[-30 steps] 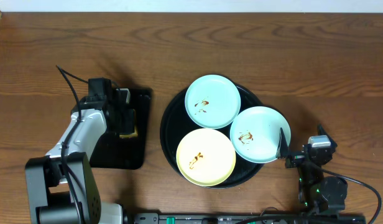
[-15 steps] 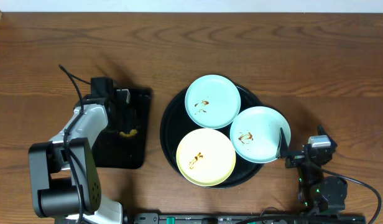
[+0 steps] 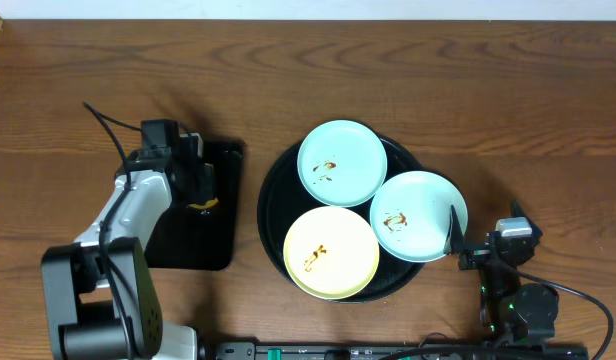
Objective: Clean dirty plates on tray and stack at the side
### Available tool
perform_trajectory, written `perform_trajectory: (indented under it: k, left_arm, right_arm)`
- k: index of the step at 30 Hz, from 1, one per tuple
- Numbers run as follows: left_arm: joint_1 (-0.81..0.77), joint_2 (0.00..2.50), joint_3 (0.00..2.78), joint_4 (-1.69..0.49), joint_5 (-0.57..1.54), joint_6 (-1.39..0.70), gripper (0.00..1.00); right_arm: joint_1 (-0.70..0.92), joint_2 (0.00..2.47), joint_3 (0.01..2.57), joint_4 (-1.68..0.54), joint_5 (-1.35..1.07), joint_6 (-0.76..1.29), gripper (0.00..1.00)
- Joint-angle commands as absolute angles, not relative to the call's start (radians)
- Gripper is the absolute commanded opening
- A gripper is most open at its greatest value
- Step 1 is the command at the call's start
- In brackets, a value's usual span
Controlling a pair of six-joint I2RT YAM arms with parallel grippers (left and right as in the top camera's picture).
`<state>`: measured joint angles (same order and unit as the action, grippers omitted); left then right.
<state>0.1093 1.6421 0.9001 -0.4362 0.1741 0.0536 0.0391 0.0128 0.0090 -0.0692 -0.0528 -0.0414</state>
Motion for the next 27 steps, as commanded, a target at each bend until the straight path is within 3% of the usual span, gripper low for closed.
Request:
perform_trajectory:
  k: [1, 22, 27]
  left_arm:
    - [0.108, 1.627, 0.930, -0.432, 0.118, 0.027, 0.07]
    - [0.105, 1.627, 0.929, -0.425, 0.118, -0.002, 0.07]
    - [0.105, 1.627, 0.929, -0.421, 0.118, -0.002, 0.07]
  right_arm:
    - [0.047, 0.009, 0.005, -0.070, -0.054, -0.054, 0.99]
    - [0.047, 0.009, 0.006, -0.059, -0.058, -0.038, 0.99]
    - [0.047, 0.009, 0.009, 0.007, -0.125, 0.107, 0.99]
